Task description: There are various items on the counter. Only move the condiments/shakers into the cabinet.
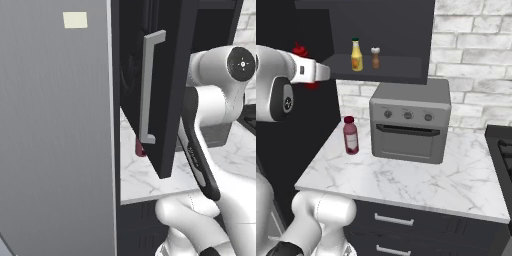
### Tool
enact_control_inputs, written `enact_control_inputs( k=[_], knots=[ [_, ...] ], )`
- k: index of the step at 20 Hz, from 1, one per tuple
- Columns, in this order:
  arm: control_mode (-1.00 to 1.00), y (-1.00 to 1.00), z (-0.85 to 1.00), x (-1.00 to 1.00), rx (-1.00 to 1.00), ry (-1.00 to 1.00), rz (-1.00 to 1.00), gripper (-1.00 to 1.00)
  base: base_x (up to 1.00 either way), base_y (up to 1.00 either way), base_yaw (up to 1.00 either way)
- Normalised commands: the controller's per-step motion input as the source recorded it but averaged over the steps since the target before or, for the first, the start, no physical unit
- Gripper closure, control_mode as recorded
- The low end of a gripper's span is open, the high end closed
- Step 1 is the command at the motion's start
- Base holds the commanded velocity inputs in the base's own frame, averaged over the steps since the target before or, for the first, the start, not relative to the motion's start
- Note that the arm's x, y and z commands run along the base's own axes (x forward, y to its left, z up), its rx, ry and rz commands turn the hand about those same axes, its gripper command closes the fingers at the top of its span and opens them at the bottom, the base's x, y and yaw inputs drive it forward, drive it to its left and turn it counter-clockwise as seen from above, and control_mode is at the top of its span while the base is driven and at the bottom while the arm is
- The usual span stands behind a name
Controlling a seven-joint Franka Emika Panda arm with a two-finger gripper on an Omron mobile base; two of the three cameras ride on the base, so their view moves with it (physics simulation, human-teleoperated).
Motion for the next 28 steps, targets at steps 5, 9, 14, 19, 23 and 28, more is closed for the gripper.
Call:
enact_control_inputs(
  k=[5,9,14,19,23,28],
  knots=[
    [-1.00,-0.08,0.00,0.05,0.02,0.01,0.01,1.00,0.00,0.00,0.00],
    [-1.00,0.00,0.00,0.01,0.00,0.00,0.00,1.00,0.00,0.00,0.00],
    [-1.00,0.00,0.00,0.09,0.00,0.00,0.00,1.00,0.00,0.00,0.00],
    [-1.00,0.00,0.00,0.24,0.00,0.00,0.00,1.00,0.00,0.00,0.00],
    [-1.00,0.00,0.00,0.25,0.00,0.00,0.00,1.00,0.00,0.00,0.00],
    [-1.00,0.00,0.00,0.31,0.00,0.00,0.00,1.00,0.00,0.00,0.00]
  ],
)
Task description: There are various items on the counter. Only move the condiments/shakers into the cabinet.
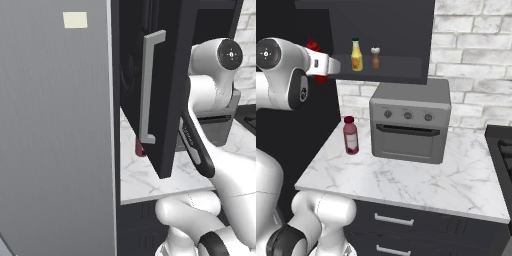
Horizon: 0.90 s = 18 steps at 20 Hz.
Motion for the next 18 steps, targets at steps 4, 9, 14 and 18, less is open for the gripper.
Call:
enact_control_inputs(
  k=[4,9,14,18],
  knots=[
    [-1.00,0.00,0.00,0.33,0.00,0.00,0.00,1.00,0.00,0.00,0.00],
    [-1.00,0.00,0.00,0.27,0.00,0.00,0.00,1.00,0.00,0.00,0.00],
    [-1.00,0.00,0.00,0.21,0.00,0.00,-0.01,1.00,0.00,0.00,0.00],
    [-1.00,0.00,0.00,0.26,0.00,0.00,-0.06,1.00,0.00,0.00,0.00]
  ],
)
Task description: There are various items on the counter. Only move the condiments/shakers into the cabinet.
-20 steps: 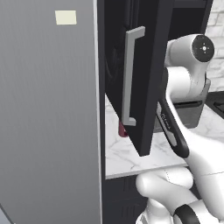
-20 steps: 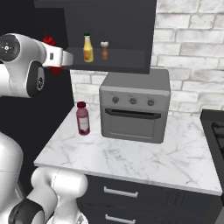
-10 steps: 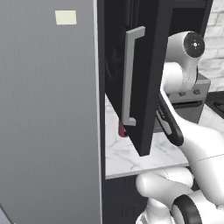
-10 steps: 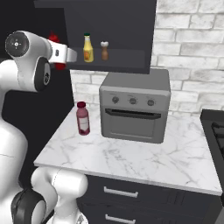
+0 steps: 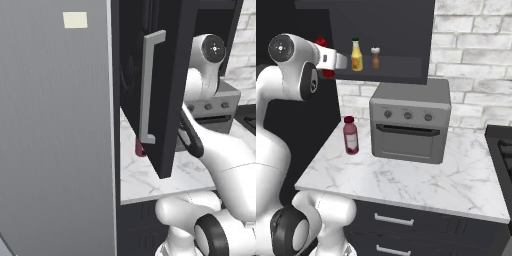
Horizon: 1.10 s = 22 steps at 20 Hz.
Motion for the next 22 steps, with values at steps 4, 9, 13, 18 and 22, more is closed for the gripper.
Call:
enact_control_inputs(
  k=[4,9,13,18,22],
  knots=[
    [-1.00,0.00,0.00,0.27,0.00,0.00,-0.06,1.00,0.00,0.00,0.00],
    [-1.00,0.00,0.00,0.24,0.00,0.00,-0.02,1.00,0.00,0.00,0.00],
    [-1.00,0.00,0.00,0.16,0.00,0.00,0.00,1.00,0.00,0.00,0.00],
    [-1.00,0.00,0.00,0.21,0.00,0.00,0.00,1.00,0.00,0.00,0.00],
    [-1.00,0.00,0.00,0.20,0.00,0.00,0.00,1.00,0.00,0.00,0.00]
  ],
)
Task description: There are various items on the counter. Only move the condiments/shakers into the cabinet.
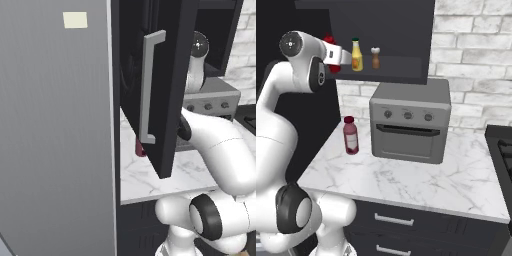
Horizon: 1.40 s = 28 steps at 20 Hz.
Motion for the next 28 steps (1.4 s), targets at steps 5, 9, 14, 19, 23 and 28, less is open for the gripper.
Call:
enact_control_inputs(
  k=[5,9,14,19,23,28],
  knots=[
    [-1.00,0.02,0.00,0.19,0.00,0.00,0.00,1.00,0.00,0.00,0.00],
    [-1.00,0.06,-0.03,0.09,0.00,0.00,0.00,1.00,0.00,0.00,0.00],
    [-1.00,0.09,-0.18,0.01,0.00,0.01,0.00,1.00,0.00,0.00,0.00],
    [-1.00,0.06,-0.21,0.04,0.00,0.03,0.00,1.00,0.00,0.00,0.00],
    [-1.00,0.02,-0.12,0.10,0.00,0.03,0.00,1.00,0.00,0.00,0.00],
    [-1.00,0.00,0.00,0.18,0.00,0.06,0.00,1.00,0.00,0.00,0.00]
  ],
)
